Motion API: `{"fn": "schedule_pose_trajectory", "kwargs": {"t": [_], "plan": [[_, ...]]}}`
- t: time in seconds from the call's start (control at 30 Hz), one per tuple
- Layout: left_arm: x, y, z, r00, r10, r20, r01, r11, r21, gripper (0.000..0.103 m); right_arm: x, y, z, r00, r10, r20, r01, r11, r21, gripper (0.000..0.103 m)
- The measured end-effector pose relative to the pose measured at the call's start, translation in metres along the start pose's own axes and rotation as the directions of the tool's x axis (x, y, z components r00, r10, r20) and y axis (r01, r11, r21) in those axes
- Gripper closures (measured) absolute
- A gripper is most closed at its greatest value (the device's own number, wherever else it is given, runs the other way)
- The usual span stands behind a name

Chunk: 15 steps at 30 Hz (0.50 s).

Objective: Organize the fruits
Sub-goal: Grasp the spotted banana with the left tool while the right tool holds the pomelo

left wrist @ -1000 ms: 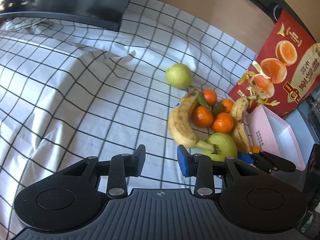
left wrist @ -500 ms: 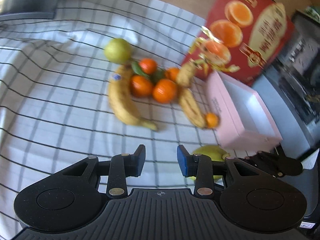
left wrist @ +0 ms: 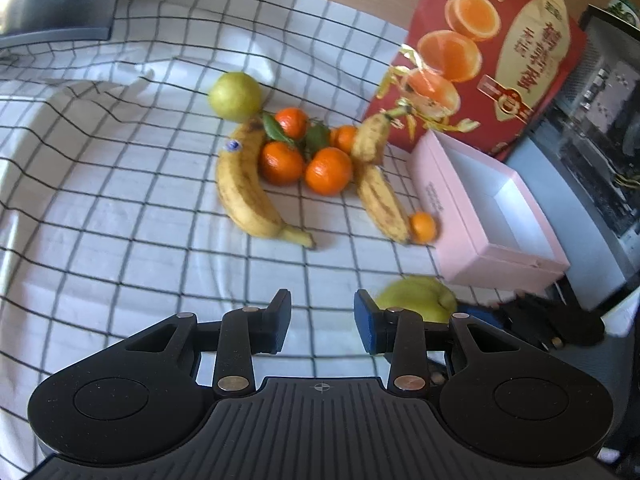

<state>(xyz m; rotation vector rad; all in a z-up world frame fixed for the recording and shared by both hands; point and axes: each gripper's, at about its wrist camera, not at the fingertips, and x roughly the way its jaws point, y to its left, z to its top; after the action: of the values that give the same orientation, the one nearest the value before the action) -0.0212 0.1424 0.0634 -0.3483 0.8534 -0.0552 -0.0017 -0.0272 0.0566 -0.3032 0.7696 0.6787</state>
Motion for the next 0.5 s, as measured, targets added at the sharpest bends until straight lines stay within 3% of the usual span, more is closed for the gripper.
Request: {"fn": "schedule_pose_trajectory", "kwargs": {"t": [0.27, 0.5], "plan": [[0.031, 0.024, 0.068, 0.983, 0.157, 0.091, -0.155, 0.988, -0.028, 0.064, -0.006, -0.001, -0.006, 0.999, -0.033, -0.003, 0.033, 0.998, 0.046, 0.037], [0.084, 0.025, 0.089, 0.969, 0.244, 0.026, -0.245, 0.966, 0.080, 0.064, -0.024, 0.003, -0.018, 0.997, -0.078, -0.008, 0.078, 0.991, 0.113, 0.035]]}}
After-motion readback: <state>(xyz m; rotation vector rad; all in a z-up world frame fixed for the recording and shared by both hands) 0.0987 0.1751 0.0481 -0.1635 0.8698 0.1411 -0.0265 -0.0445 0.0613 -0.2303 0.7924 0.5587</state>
